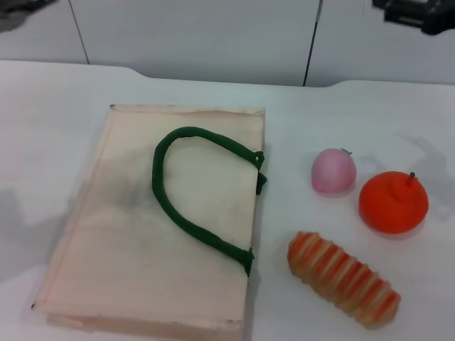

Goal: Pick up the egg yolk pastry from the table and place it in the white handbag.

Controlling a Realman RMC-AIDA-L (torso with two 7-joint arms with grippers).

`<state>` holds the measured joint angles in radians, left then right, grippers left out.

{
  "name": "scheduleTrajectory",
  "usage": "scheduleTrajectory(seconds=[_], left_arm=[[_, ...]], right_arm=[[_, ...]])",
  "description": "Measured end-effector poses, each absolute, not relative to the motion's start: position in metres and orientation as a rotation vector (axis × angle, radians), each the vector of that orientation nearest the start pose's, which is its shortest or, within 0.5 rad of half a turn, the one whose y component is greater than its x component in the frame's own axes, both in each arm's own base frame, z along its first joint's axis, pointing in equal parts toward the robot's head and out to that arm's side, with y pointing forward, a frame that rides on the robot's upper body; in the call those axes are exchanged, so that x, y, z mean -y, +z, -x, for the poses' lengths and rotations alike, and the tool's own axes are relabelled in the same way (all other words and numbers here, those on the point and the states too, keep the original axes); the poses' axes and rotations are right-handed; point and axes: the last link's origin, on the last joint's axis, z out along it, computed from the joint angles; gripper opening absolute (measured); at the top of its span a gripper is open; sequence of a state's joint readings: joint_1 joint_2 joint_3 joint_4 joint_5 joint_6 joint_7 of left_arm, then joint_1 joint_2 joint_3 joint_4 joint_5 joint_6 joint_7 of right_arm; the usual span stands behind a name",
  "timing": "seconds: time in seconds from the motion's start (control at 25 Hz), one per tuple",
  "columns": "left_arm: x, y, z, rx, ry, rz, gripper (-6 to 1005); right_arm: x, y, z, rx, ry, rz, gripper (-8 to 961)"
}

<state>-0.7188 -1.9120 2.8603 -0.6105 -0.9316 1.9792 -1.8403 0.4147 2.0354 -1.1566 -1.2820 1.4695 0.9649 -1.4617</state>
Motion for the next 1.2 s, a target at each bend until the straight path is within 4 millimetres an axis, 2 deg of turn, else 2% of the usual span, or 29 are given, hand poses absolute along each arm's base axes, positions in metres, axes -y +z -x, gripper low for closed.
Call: scheduleTrajectory(seconds=[0.16,0.2,0.36,0.48,0.64,0.8,0.92,1.2], left_arm=[[-0.344,0.141,0.266,0.831,-1.504,2.072,675],[-0.344,0.136,0.274,0.764,-1.462,1.979,700],[-0.348,0.129,0.295,0.686,-1.326,1.811,802],[-0.353,0.117,0.313,0.672,-1.225,1.690,802],[-0.359,0.097,0.323,0.556,-1.087,1.561,801],[-0.356,0.080,0.330,0.469,-0.960,1.418,801],[-0.353,0.072,0.333,0.447,-0.878,1.324,801],[-0.344,0.067,0.336,0.403,-0.778,1.220,791]], right_arm=[[-0.401,0.085,-0.189,-0.268,0.774,2.152,885],[-0.401,0.083,-0.196,-0.268,0.796,2.123,885],[-0.401,0.077,-0.226,-0.271,0.854,1.981,884],[-0.400,0.073,-0.250,-0.293,0.871,1.838,884],[-0.393,0.069,-0.283,-0.334,0.858,1.635,883],[-0.389,0.067,-0.302,-0.360,0.820,1.480,883],[-0.389,0.068,-0.318,-0.456,0.793,1.379,882],[-0.381,0.070,-0.336,-0.559,0.786,1.271,881]])
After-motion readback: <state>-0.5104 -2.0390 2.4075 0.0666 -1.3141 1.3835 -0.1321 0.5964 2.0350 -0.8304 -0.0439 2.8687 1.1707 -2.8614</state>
